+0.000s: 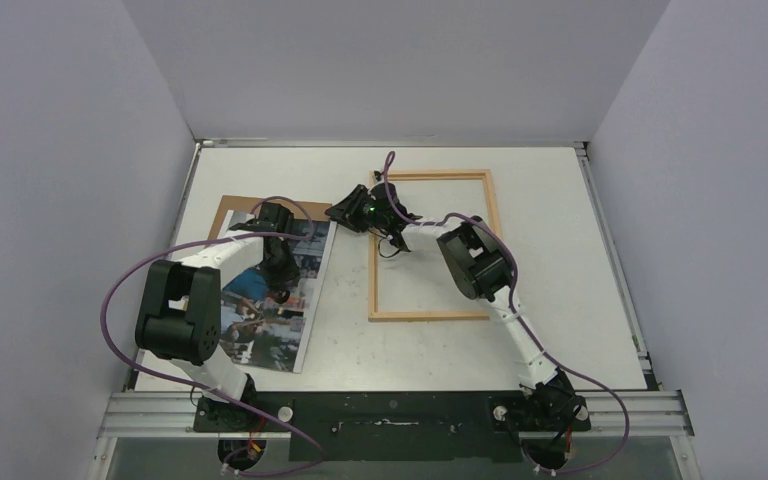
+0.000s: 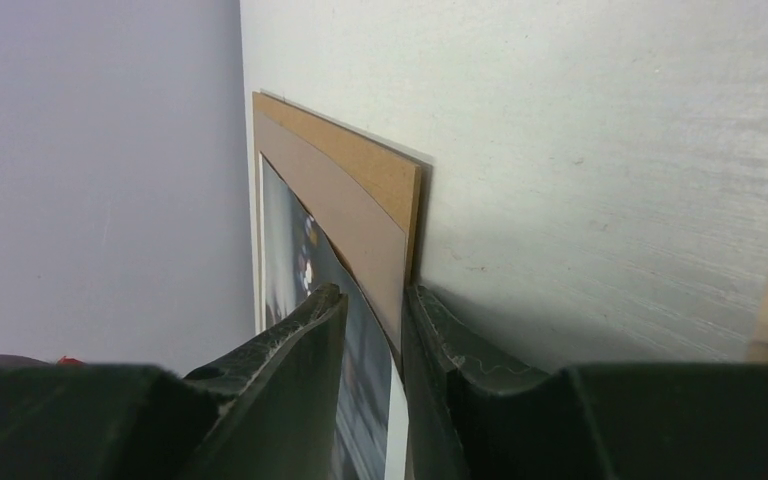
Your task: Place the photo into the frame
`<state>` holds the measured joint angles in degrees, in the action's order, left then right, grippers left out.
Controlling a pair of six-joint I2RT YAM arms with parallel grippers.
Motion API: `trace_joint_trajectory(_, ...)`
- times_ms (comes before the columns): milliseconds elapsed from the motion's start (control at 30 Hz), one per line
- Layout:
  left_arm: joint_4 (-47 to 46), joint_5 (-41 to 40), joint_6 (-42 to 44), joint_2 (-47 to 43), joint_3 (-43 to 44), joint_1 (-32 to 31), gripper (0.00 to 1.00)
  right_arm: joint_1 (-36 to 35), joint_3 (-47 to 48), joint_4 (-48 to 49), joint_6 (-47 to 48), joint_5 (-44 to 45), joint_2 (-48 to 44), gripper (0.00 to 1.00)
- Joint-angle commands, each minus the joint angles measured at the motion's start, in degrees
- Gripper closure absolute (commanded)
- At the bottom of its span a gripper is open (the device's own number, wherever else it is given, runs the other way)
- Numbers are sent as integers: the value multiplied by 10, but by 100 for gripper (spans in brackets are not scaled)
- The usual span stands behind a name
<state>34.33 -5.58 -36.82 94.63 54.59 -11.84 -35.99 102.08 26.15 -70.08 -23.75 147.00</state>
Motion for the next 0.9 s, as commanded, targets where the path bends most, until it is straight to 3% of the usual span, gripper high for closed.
trace_joint_trajectory(0, 2, 7, 0, 42, -35, 2, 71, 2, -2, 9, 22, 2, -1, 73)
trace_joint_trajectory(133, 2, 7, -2, 40, -37, 2, 72, 2, -2, -9, 41, 8, -9, 78)
trace_joint_trajectory(400, 4, 4, -3, 27, -34, 2, 71, 2, -3, -22, 71, 16, -27, 100)
trace_joint_trajectory(867, 28, -42, -44, -66, -56, 3, 71, 3, -45, -72, 173, 69, -144, 100)
